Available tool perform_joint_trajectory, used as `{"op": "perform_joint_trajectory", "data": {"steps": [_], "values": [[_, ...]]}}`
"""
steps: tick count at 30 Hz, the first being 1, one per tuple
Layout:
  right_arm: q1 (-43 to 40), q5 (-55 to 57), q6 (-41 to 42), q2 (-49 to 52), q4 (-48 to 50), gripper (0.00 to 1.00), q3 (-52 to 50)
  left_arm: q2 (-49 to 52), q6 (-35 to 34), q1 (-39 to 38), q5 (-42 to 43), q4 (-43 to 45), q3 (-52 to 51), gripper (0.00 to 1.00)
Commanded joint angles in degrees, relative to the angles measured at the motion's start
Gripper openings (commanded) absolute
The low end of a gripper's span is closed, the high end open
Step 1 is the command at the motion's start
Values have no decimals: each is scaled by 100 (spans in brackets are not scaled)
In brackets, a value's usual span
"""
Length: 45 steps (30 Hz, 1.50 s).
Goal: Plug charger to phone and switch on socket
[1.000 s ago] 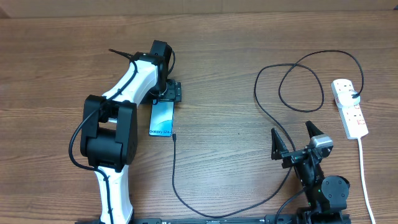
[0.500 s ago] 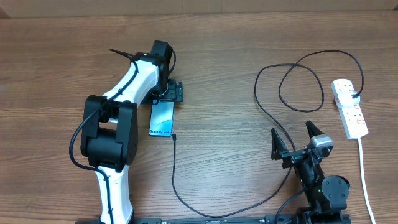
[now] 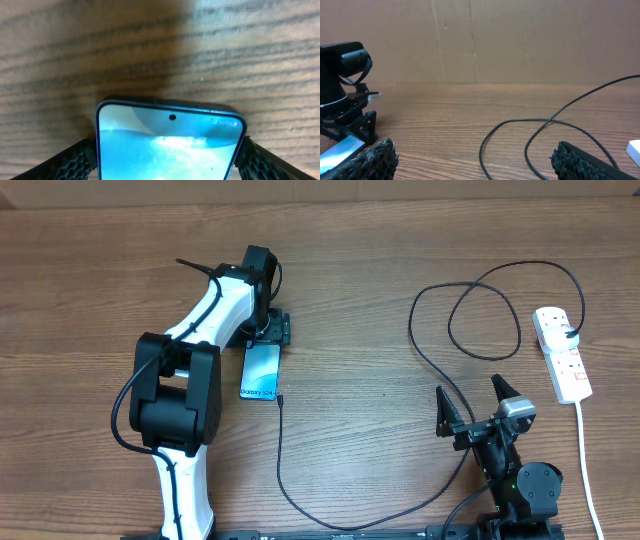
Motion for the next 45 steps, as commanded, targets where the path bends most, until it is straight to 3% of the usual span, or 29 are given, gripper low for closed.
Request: {"op": "perform_joint_trajectory", "data": {"steps": [1,6,12,45], "values": [[17,44,-28,-2,15,100,-55,378,9,-9,-125,-326,-243,85],[17,42,-28,-2,15,100,-55,378,9,-11,-120,-651,-243,90],[17,42,-28,-2,15,100,-55,378,7,-11,-120,-890,-251,85],[17,44,-26,-2,15,100,-55,378,415,-170,-125,-678,-514,87]]}}
